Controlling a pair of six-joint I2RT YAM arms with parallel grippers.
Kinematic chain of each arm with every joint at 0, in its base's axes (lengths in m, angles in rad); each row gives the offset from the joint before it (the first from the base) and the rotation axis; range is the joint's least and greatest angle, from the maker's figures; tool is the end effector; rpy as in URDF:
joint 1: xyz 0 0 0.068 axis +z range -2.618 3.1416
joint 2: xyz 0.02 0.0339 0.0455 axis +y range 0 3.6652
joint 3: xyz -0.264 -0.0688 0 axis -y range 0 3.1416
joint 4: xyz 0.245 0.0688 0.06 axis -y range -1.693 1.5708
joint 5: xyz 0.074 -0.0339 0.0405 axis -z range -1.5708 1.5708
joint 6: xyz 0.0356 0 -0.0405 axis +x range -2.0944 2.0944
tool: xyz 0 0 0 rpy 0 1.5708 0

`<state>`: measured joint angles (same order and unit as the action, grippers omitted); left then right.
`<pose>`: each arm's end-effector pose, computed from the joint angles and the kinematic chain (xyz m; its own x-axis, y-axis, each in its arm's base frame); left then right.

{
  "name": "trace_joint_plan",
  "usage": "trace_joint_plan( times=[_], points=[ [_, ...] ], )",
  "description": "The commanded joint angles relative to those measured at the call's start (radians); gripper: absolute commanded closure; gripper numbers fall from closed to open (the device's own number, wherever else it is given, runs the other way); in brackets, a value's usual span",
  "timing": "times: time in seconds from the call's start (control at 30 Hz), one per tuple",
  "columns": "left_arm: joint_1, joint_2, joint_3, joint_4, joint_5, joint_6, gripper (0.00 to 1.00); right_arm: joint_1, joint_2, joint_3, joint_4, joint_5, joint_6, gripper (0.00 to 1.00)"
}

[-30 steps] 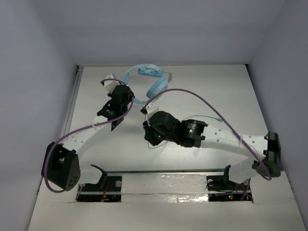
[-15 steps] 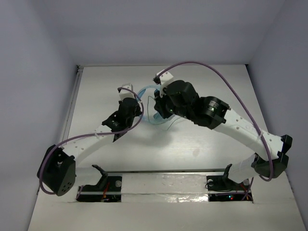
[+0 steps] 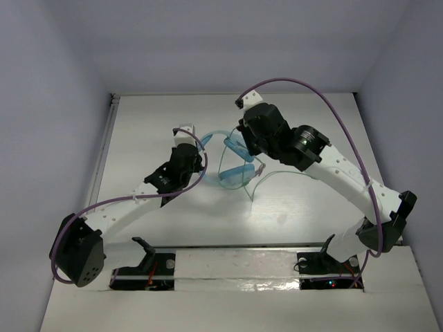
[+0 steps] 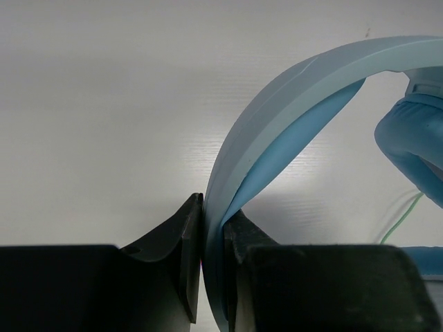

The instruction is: Wrap the headphones

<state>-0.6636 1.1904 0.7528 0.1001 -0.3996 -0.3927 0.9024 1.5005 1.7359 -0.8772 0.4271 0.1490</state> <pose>0.2213 -0.1555 0.2738 -0.3475 -0.1758 -0.9211 0.1572 0.9574 -0.2421 0.2043 0.2349 0.4286 -0.4424 -0.3422 -0.8290 -0.4480 0.8851 -0.1263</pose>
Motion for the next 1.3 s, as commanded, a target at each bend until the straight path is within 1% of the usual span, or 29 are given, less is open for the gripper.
trace_joint_plan(
  times=[0.0, 0.17, 0.27, 0.37, 0.4, 0.43, 0.5, 0.57, 0.6, 0.63, 0.67, 0.73, 0.87, 1.0, 1.07, 1.13, 1.2, 1.23, 1.27],
  points=[
    [-0.014, -0.018, 0.077, 0.010, -0.067, -0.023, 1.00, -0.017, -0.010, 0.044, -0.042, 0.129, -0.012, 0.90],
    [-0.034, -0.006, 0.105, -0.029, -0.097, 0.003, 1.00, -0.045, 0.007, 0.017, -0.060, 0.225, -0.003, 0.90],
    [-0.045, -0.011, 0.126, -0.030, -0.009, 0.029, 1.00, -0.057, 0.001, 0.001, -0.014, 0.223, -0.012, 0.89],
    [-0.045, -0.029, 0.161, -0.049, 0.108, 0.051, 1.00, -0.085, 0.000, -0.044, 0.009, 0.288, -0.035, 0.88],
    [-0.045, -0.029, 0.169, -0.056, 0.108, 0.057, 1.00, -0.098, -0.005, -0.053, 0.023, 0.282, -0.037, 0.87],
    [-0.045, -0.031, 0.178, -0.057, 0.173, 0.064, 1.00, -0.099, -0.011, -0.058, 0.032, 0.265, -0.035, 0.87],
    [-0.045, -0.009, 0.227, -0.097, 0.215, 0.077, 1.00, -0.099, -0.037, -0.067, 0.070, 0.195, -0.046, 0.86],
    [-0.045, 0.044, 0.262, -0.161, 0.251, 0.083, 1.00, -0.099, -0.057, -0.102, 0.144, 0.200, -0.068, 0.85],
    [-0.045, 0.054, 0.269, -0.158, 0.290, 0.093, 1.00, -0.099, -0.062, -0.117, 0.158, 0.219, -0.097, 0.85],
    [-0.045, 0.051, 0.260, -0.143, 0.365, 0.094, 1.00, -0.108, -0.050, -0.121, 0.155, 0.223, -0.097, 0.85],
    [-0.045, 0.045, 0.247, -0.107, 0.401, 0.091, 1.00, -0.108, -0.042, -0.125, 0.147, 0.231, -0.094, 0.85],
    [-0.045, 0.028, 0.244, -0.106, 0.468, 0.075, 1.00, -0.108, -0.048, -0.151, 0.165, 0.220, -0.083, 0.85],
    [-0.031, -0.005, 0.301, -0.154, 0.493, 0.080, 1.00, -0.141, -0.137, -0.274, 0.289, 0.185, -0.052, 0.84],
    [-0.007, -0.032, 0.374, -0.224, 0.492, 0.090, 1.00, -0.190, -0.215, -0.325, 0.365, 0.159, -0.014, 0.83],
    [-0.007, -0.044, 0.390, -0.252, 0.479, 0.103, 1.00, -0.203, -0.236, -0.338, 0.389, 0.134, 0.004, 0.83],
    [0.018, -0.051, 0.419, -0.281, 0.456, 0.110, 1.00, -0.203, -0.273, -0.374, 0.432, 0.128, 0.037, 0.84],
    [0.033, -0.058, 0.416, -0.269, 0.498, 0.112, 1.00, -0.212, -0.285, -0.407, 0.469, 0.084, 0.060, 0.84],
    [0.033, -0.069, 0.411, -0.246, 0.559, 0.107, 1.00, -0.212, -0.287, -0.445, 0.506, 0.072, 0.064, 0.84],
    [0.048, -0.072, 0.408, -0.237, 0.588, 0.103, 1.00, -0.212, -0.286, -0.461, 0.521, 0.062, 0.066, 0.84]
  ],
)
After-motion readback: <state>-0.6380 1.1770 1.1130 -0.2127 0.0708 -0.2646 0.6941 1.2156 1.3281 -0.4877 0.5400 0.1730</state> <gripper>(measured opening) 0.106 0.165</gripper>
